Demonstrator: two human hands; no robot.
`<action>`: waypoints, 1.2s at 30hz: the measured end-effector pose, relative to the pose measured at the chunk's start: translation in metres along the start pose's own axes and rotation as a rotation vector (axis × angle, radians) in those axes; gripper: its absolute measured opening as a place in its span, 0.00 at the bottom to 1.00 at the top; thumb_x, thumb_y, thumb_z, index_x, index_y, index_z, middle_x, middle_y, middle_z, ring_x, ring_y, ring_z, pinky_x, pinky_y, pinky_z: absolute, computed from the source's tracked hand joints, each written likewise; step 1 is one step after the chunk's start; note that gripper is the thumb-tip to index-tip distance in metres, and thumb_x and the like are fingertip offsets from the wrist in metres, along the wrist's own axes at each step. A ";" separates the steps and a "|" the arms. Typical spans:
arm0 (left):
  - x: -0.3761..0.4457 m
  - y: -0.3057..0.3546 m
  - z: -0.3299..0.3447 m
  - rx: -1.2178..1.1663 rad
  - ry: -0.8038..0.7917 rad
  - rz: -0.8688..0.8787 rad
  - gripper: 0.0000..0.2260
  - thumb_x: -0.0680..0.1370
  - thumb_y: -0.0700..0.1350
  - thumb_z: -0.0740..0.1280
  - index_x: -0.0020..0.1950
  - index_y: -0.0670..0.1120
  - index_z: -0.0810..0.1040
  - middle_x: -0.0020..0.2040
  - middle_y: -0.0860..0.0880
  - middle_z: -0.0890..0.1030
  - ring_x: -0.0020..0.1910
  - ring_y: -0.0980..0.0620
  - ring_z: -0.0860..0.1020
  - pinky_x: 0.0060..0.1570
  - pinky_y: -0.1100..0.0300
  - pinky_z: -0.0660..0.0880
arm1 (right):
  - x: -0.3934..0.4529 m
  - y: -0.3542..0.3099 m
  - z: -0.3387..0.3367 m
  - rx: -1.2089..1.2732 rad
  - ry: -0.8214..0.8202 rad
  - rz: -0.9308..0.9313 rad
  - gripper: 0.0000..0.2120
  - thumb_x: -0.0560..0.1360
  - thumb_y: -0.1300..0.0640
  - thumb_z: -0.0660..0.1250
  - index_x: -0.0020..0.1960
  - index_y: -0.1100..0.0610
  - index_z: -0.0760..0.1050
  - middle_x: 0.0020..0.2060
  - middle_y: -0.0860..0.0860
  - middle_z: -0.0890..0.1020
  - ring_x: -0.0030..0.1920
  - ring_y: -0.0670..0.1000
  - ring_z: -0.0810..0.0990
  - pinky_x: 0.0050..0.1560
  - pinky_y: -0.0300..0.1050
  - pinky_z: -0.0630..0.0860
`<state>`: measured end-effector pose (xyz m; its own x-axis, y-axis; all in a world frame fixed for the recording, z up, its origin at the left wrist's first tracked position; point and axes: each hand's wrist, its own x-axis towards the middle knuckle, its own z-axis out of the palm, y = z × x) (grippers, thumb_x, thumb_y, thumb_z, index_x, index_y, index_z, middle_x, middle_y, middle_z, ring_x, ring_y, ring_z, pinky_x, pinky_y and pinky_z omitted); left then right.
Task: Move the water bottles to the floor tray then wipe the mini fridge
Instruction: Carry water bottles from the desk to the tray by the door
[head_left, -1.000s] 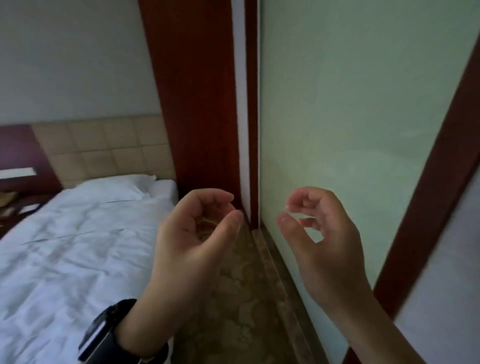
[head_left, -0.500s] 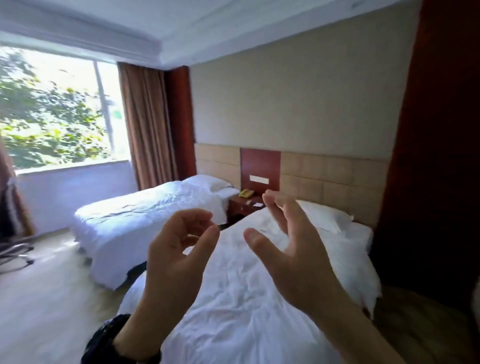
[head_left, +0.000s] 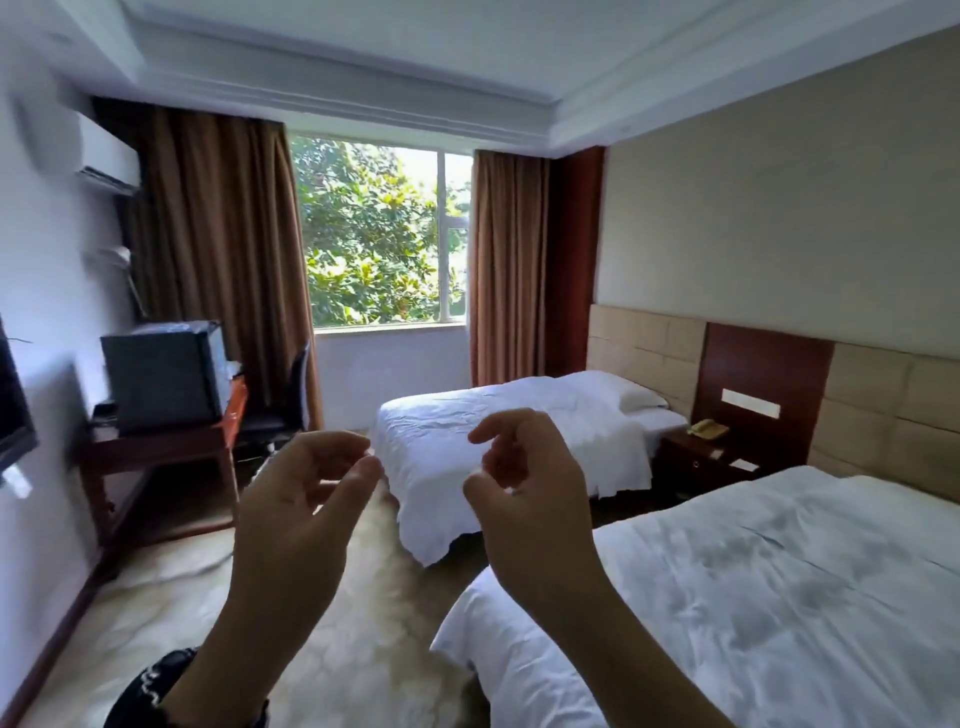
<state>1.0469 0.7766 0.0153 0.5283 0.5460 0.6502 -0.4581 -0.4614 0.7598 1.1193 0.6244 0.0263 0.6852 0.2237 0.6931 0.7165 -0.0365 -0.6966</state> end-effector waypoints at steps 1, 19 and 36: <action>0.010 -0.007 -0.009 0.022 0.011 0.004 0.12 0.66 0.58 0.68 0.45 0.54 0.81 0.43 0.52 0.84 0.41 0.54 0.82 0.44 0.53 0.79 | 0.009 0.002 0.017 -0.002 -0.029 0.001 0.16 0.69 0.65 0.69 0.44 0.43 0.73 0.35 0.45 0.76 0.36 0.47 0.75 0.39 0.37 0.76; 0.161 -0.167 -0.034 0.199 0.052 -0.002 0.15 0.67 0.60 0.65 0.47 0.53 0.80 0.45 0.55 0.84 0.44 0.56 0.82 0.44 0.60 0.76 | 0.149 0.133 0.193 0.110 -0.174 -0.005 0.16 0.68 0.69 0.70 0.44 0.49 0.73 0.35 0.55 0.76 0.37 0.53 0.74 0.41 0.52 0.77; 0.403 -0.384 -0.032 0.257 0.172 -0.078 0.15 0.67 0.60 0.65 0.49 0.56 0.80 0.46 0.55 0.84 0.47 0.57 0.82 0.48 0.58 0.78 | 0.373 0.318 0.400 0.203 -0.335 0.073 0.16 0.71 0.67 0.69 0.52 0.50 0.74 0.44 0.44 0.80 0.43 0.43 0.79 0.40 0.35 0.77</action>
<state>1.4125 1.1962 -0.0146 0.4156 0.6869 0.5962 -0.2136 -0.5634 0.7981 1.5510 1.0862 -0.0107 0.6290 0.5342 0.5648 0.6041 0.1215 -0.7876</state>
